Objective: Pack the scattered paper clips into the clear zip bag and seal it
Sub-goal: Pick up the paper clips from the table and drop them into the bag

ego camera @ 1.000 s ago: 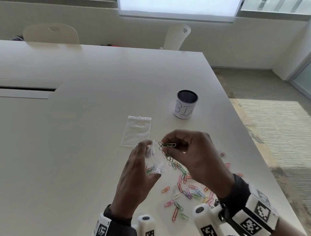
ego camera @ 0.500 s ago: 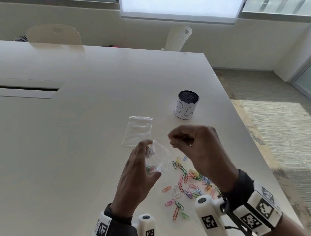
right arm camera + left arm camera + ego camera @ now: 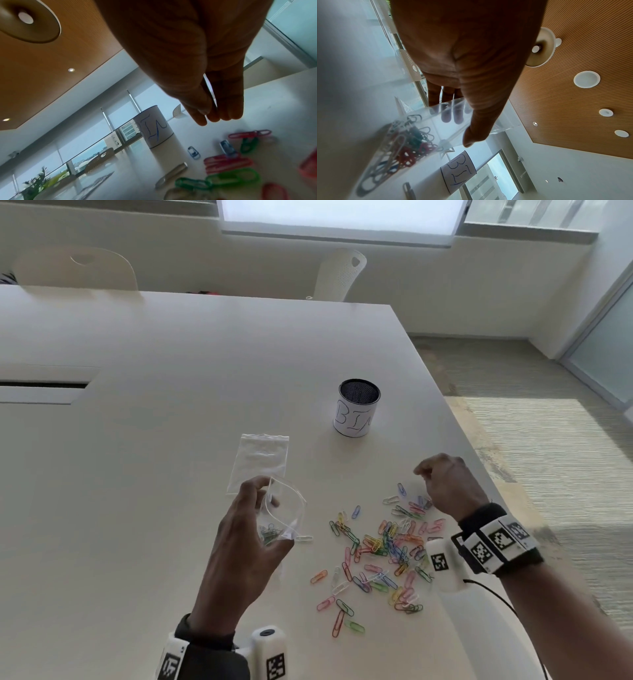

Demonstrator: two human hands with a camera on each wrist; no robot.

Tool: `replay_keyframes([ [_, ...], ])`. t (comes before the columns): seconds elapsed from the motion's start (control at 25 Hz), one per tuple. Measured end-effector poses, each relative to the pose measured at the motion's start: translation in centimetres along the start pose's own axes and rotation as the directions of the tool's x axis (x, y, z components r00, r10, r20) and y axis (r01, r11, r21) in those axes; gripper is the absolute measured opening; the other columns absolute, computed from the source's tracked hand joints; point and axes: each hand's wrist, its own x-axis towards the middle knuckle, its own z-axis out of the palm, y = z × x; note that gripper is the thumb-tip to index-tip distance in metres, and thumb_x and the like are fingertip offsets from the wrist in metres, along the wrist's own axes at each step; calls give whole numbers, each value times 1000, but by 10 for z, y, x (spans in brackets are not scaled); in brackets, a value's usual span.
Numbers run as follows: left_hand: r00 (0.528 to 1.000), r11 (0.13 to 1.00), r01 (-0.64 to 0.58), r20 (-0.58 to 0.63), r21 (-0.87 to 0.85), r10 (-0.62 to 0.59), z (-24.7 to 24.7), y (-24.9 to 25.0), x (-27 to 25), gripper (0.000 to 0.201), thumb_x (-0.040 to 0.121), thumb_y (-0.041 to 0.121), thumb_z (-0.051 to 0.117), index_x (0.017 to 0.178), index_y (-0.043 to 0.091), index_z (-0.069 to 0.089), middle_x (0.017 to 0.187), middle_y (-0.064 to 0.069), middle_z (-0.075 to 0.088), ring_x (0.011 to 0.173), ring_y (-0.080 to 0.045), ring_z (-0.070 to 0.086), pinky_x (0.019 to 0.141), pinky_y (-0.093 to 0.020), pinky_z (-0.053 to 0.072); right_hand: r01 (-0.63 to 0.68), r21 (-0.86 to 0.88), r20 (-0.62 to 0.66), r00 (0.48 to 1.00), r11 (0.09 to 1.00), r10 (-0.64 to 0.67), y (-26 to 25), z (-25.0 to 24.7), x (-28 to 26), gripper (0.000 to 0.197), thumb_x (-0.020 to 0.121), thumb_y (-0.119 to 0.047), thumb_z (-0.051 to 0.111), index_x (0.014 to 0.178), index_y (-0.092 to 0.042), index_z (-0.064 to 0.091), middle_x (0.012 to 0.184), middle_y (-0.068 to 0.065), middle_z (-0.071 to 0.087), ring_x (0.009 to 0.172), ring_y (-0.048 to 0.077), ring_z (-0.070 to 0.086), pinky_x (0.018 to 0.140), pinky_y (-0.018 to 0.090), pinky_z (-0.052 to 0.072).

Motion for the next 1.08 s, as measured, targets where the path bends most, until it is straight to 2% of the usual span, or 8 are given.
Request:
replay_keyframes([
  [0.2,1000,1000,11,3,7,-11,3,4,1,71,81,10,86,124,45,42,107,16,61,103,8,58,72,2,42,166,96,108,978,981,-176,-22,15,-27,23,99,0,62,115,-6,79,115,5,72,96,16,68,88,20,57],
  [0.36,999,999,33,-1,13,-33,4,4,-1,70,80,11,87,125,43,45,106,13,62,100,0,61,73,2,41,257,191,231,926,947,-298,-52,24,-53,27,103,-2,57,120,-12,76,121,-4,67,100,10,67,88,16,57],
  [0.52,998,997,69,-3,25,-69,0,5,-2,70,78,8,87,126,38,47,107,13,63,101,-7,64,75,-1,43,337,297,313,850,893,-425,-78,22,-58,29,105,-4,54,125,-11,74,127,0,69,108,12,68,95,20,56],
  [0.64,998,997,68,0,40,-68,-4,4,-3,69,78,6,87,126,35,47,106,11,63,102,-8,64,77,0,43,339,258,220,891,904,-397,-82,21,-42,31,106,0,51,126,-10,73,128,3,68,108,14,68,94,17,53],
  [0.72,997,996,74,2,47,-74,-7,5,-2,69,79,8,88,128,35,47,106,11,63,103,-8,65,78,-1,44,353,220,256,879,909,-403,-85,23,-39,34,105,2,49,127,-9,72,130,4,67,108,17,68,94,18,54],
  [0.84,997,995,76,0,61,-76,-11,4,-2,70,79,8,87,129,34,47,105,12,62,105,-9,64,78,0,43,419,253,382,785,872,-488,-97,26,-49,24,105,-10,58,121,-11,75,125,2,66,104,17,68,95,28,59],
  [1.0,997,993,83,-4,83,-83,-11,5,-6,71,79,8,87,129,36,46,106,15,60,105,-5,62,76,0,43,537,299,348,708,789,-615,-116,30,-51,17,97,-30,72,110,-20,77,119,-3,67,107,15,63,94,32,54],
  [1.08,996,992,86,-6,87,-86,-11,5,-7,71,79,9,87,129,36,46,106,16,60,104,1,61,75,1,43,610,300,365,637,734,-679,-126,39,-48,13,93,-31,76,103,-23,77,115,-5,67,107,15,60,92,34,54],
])
